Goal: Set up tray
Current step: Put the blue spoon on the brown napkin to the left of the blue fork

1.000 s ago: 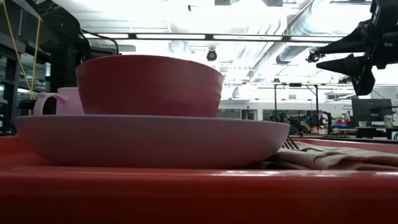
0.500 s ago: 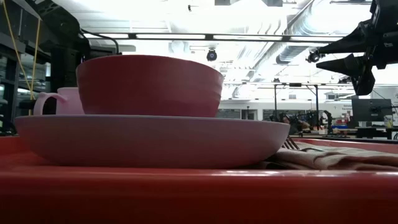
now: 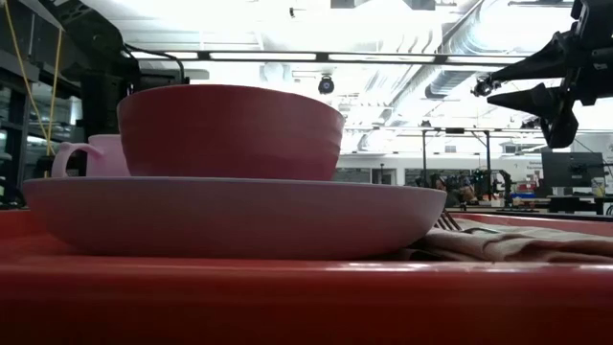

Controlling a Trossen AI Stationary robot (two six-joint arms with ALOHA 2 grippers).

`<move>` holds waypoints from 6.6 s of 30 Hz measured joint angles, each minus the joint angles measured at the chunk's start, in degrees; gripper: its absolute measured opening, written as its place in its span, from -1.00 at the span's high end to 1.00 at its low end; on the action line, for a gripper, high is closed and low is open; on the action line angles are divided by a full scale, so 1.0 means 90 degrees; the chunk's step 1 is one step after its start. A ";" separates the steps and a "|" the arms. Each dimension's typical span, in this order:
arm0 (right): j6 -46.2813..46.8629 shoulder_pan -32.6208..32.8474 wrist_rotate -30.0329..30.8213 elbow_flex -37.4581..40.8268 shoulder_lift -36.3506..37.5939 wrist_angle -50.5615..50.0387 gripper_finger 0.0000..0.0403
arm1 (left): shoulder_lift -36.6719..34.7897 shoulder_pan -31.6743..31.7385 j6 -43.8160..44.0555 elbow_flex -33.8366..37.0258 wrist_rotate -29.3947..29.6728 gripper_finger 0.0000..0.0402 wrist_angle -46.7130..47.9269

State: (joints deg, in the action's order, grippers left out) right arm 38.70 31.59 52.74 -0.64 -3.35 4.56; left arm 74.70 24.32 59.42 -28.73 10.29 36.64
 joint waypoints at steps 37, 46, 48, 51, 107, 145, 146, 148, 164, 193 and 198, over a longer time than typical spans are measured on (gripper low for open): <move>0.0053 0.0002 -0.0050 -0.0002 0.0000 0.0053 0.34 | -0.0202 0.0010 -0.1140 -0.2982 0.0626 0.95 0.1132; 0.0537 -0.0163 -0.0055 -0.0002 0.0000 0.0053 0.34 | -0.0135 0.0002 -0.1577 -0.4573 0.0371 0.95 0.0226; 0.0537 -0.0247 -0.0100 -0.0002 -0.0002 0.0054 0.34 | -0.0053 -0.0112 -0.1579 -0.4739 0.0235 0.95 -0.0166; 0.0507 -0.0396 -0.0257 -0.0002 -0.0042 0.0127 0.34 | 0.0211 -0.0334 -0.1579 -0.4986 0.0191 0.95 -0.0468; 0.0223 -0.2840 -0.1704 -0.4452 -0.6885 0.0666 0.34 | 0.4029 -0.1297 -0.2626 -0.8808 -0.0618 0.95 -0.1056; 0.1035 -0.3682 -0.2085 -0.4442 -0.6883 0.0189 0.34 | 0.4019 -0.1331 -0.2560 -0.8806 -0.0376 0.95 -0.1084; 0.1035 -0.3682 -0.2078 -0.4442 -0.6883 0.0192 0.34 | 0.4019 -0.1331 -0.2550 -0.8806 -0.0368 0.95 -0.1093; 0.1041 -0.3682 -0.2080 -0.4442 -0.6883 0.0229 0.34 | 0.4019 -0.1331 -0.2537 -0.8806 -0.0365 0.95 -0.1108; 0.1321 -0.3682 -0.1931 -0.4439 -0.6929 0.0434 0.34 | 0.4019 -0.1329 -0.2351 -0.8806 -0.0131 0.95 -0.1149; 0.1144 -0.3801 -0.1710 -0.4439 -0.7255 0.1014 0.34 | 0.4019 -0.1326 -0.2307 -0.8799 0.0230 0.95 -0.0905; 0.1144 -0.3801 -0.1735 -0.4439 -0.7259 0.1030 0.34 | 0.4019 -0.1326 -0.2343 -0.8799 0.0198 0.95 -0.0908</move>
State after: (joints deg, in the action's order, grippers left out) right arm 48.99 -2.61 37.12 -40.60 -68.69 13.82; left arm 110.87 12.38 38.33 -107.92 12.07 28.46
